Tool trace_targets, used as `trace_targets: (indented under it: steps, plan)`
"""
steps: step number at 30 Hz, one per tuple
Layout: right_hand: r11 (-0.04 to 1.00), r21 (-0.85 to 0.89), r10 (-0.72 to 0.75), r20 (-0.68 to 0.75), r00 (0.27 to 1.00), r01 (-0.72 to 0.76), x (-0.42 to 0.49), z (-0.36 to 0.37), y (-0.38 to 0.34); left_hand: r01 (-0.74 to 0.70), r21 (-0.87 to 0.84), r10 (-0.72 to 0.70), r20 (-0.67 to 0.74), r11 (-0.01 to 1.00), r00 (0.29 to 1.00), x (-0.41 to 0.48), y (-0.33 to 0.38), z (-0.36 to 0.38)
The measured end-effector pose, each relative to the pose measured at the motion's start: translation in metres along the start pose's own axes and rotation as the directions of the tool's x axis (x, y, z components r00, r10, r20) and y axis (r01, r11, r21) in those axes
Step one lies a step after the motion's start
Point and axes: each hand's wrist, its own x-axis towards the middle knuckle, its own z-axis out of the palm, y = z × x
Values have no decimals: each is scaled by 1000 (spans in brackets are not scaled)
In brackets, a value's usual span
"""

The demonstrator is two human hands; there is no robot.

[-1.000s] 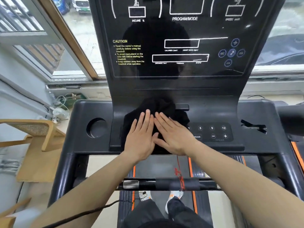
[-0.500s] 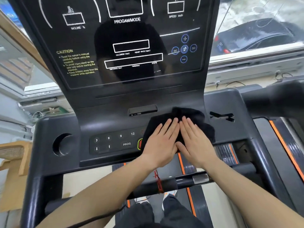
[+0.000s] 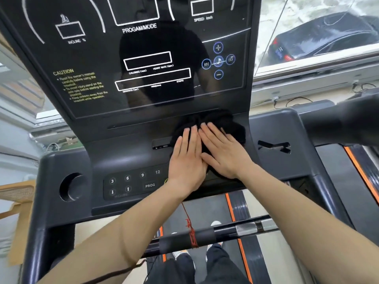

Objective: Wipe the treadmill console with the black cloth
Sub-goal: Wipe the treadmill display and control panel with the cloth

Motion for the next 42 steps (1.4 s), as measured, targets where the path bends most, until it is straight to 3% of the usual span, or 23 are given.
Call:
trace_targets:
  steps: [5,8,15,20,25,28,31,38,42]
  plan:
    - [922,101,379,-47,924,-373,-46,13,0,-193,-116,202,73,974,977,14,37,2]
    - [899,99,434,-85,897,-426,-65,24,-19,-234,-122,247,109,965,963,-8,38,6]
    - [971,117,216,-52,975,-209,-37,35,-78,-67,-151,81,89,986,993,-58,-22,17]
    - [992,66,113,-15,993,-112,-40,25,-41,-30,-155,44,88,987,995,-46,2,17]
    - [937,67,346,-69,936,-341,-66,21,3,-149,-157,159,55,976,986,-9,55,11]
    - [919,79,392,-115,913,-385,-77,29,-11,-279,-140,286,37,950,957,-13,46,13]
    - [954,70,297,-146,943,-290,-82,39,-37,-386,-146,379,-71,911,923,-31,12,19]
    - [1000,0,-12,-105,994,12,-59,44,-79,-432,-19,404,-321,902,857,-69,-66,34]
    - [982,175,-42,-183,982,74,-43,27,-82,-384,-186,278,-426,905,861,-62,-87,10]
